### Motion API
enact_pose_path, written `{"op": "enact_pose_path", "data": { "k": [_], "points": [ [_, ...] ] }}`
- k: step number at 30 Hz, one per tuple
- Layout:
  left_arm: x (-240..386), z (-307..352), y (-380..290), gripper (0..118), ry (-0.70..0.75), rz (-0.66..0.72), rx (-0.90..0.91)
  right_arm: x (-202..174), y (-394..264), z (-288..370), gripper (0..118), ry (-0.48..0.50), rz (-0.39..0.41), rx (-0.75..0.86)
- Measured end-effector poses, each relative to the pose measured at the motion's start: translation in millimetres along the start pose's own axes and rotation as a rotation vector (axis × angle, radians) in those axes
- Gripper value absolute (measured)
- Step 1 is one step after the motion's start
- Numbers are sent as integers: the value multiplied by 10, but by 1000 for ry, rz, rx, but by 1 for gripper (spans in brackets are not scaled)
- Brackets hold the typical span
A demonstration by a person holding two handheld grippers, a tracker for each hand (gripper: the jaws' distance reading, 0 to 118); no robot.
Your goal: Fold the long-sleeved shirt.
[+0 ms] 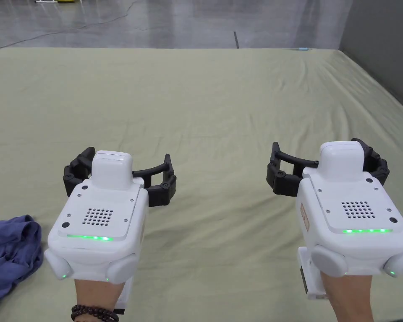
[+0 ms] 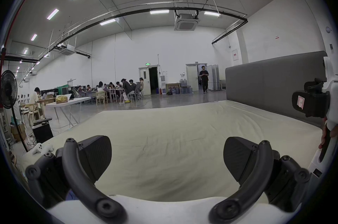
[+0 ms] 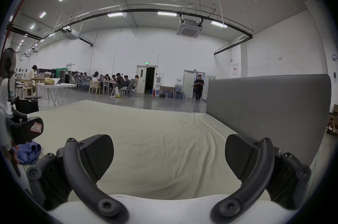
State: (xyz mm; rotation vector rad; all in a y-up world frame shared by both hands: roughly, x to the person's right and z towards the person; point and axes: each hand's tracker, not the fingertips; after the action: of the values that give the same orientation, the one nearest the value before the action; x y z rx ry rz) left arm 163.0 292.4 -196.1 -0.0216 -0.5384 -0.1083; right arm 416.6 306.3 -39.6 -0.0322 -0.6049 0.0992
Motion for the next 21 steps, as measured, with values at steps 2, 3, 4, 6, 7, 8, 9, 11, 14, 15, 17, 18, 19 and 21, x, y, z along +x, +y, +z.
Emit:
{"op": "enact_pose_path", "data": {
  "k": [2,3,4,6,7,8,9,11,14,15,17,18,19,21],
  "points": [
    [-13,0,-3,118,4,11,-3,0,1,7,118,-7,-1,1],
    [-22,-3,-6,118,10,15,-3,2,3,11,118,-6,-1,0],
    [-35,-6,-8,118,12,16,-3,6,2,12,118,-2,-1,-2],
    [-57,-6,-7,118,18,19,-4,10,0,11,118,-2,0,-3],
    [-67,-5,-6,118,24,20,-3,11,-1,10,118,-2,1,-2],
    [-76,-2,-6,118,29,22,-2,12,0,11,118,0,3,0],
    [-84,4,-8,118,33,23,0,12,1,14,118,-1,4,2],
    [-102,11,-16,118,35,25,3,7,4,33,118,-10,4,16],
    [-110,20,-38,118,40,26,11,11,11,40,118,-3,4,17],
    [-111,21,-47,118,42,26,13,11,11,43,118,-3,6,16],
    [-104,16,-52,118,44,24,7,10,7,44,118,-3,8,15],
    [-100,16,-53,118,43,23,6,11,4,44,118,-1,7,14],
    [-93,17,-52,118,40,24,6,12,0,42,118,0,5,11],
    [-82,19,-48,118,38,25,7,14,-6,39,118,0,4,8]
  ]
}}
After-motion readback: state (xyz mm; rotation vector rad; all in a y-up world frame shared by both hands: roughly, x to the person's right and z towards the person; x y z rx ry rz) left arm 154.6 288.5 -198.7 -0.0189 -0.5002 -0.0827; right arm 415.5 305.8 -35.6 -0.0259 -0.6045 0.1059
